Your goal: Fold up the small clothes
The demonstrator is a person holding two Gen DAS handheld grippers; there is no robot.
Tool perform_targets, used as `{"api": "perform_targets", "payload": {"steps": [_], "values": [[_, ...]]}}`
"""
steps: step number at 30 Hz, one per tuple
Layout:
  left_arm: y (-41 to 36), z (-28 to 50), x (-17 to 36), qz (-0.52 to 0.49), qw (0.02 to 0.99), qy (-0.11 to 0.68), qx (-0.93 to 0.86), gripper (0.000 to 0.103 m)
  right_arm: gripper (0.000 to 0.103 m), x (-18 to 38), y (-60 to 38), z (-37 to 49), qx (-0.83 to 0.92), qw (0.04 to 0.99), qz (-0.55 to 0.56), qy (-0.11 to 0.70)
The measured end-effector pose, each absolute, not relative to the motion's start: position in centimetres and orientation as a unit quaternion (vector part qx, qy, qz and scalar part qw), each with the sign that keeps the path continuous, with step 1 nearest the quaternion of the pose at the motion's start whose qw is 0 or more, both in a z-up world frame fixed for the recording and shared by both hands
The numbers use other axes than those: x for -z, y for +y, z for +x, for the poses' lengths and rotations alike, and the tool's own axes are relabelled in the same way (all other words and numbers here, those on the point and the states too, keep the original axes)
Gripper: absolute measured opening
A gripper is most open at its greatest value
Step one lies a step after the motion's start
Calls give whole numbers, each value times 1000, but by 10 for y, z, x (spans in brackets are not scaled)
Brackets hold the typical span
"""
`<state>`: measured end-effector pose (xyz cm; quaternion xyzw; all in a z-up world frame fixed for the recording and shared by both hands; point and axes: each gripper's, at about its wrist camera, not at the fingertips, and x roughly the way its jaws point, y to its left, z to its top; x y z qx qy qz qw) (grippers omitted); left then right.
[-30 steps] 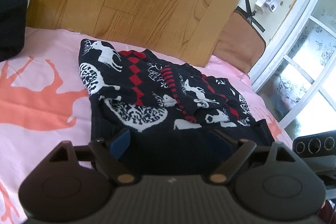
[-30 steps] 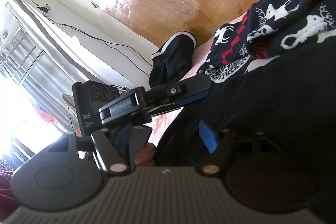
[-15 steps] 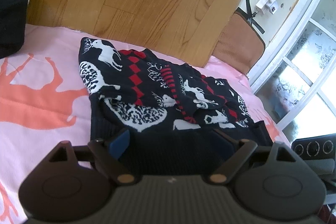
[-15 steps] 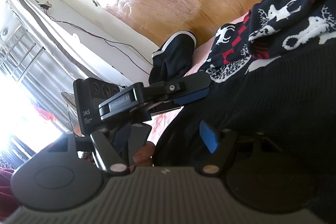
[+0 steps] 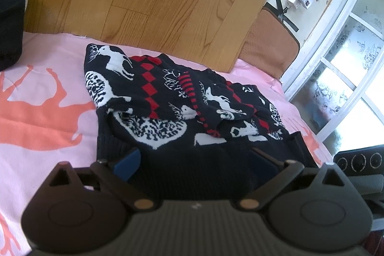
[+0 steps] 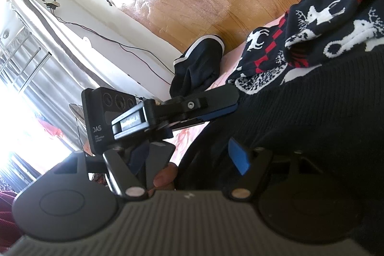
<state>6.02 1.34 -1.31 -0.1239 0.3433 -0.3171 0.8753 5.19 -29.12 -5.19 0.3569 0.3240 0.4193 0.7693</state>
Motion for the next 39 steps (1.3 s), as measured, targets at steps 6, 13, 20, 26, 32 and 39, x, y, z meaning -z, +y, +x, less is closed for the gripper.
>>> {"api": "perform_targets", "payload": {"steps": [6, 13, 20, 26, 32, 39], "values": [[14, 60, 13, -124, 875, 343, 317, 100, 76, 52, -291, 52, -420, 770, 356, 324], [14, 60, 13, -123, 875, 343, 317, 100, 76, 52, -291, 52, -422, 770, 352, 324], [14, 60, 13, -121, 875, 343, 319, 102, 77, 51, -291, 52, -424, 771, 349, 324], [13, 60, 13, -122, 875, 344, 319, 102, 77, 51, -291, 52, -424, 772, 346, 324], [13, 60, 14, -121, 874, 345, 319, 103, 77, 51, -291, 52, -425, 772, 344, 324], [13, 60, 14, -120, 875, 345, 319, 103, 77, 51, -291, 52, -425, 772, 344, 324]]}}
